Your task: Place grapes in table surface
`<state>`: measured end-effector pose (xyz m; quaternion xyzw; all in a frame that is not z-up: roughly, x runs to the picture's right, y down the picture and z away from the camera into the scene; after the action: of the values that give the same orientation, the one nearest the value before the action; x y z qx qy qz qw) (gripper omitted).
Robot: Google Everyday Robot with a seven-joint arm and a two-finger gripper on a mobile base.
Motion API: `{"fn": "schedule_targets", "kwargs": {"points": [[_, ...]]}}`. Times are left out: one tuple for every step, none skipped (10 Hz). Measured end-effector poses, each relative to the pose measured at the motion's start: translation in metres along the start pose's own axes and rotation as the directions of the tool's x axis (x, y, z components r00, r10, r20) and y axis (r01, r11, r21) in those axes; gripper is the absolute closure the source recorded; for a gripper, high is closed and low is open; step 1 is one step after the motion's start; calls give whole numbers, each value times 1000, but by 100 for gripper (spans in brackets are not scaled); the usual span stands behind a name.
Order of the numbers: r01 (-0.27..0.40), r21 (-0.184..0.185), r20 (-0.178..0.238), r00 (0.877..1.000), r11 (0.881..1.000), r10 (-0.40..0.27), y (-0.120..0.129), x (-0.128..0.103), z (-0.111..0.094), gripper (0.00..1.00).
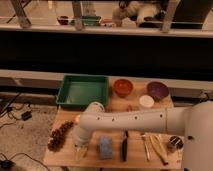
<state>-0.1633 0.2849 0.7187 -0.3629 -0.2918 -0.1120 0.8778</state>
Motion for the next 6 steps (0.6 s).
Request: {"fn": "schedule_targets", "kwargs": {"points": [[11, 11, -2, 1000, 1000, -11, -6, -4, -2, 20], [24, 22, -4, 1000, 999, -24, -13, -9, -5, 20], [33, 30, -3, 999, 999, -33, -18, -12, -5, 20], [44, 38, 2, 999, 998, -44, -26, -18, -2, 20], [52, 43, 6, 999, 998, -52, -34, -22, 1, 20], [60, 45, 12, 998, 997, -60, -41, -26, 7, 20]]}}
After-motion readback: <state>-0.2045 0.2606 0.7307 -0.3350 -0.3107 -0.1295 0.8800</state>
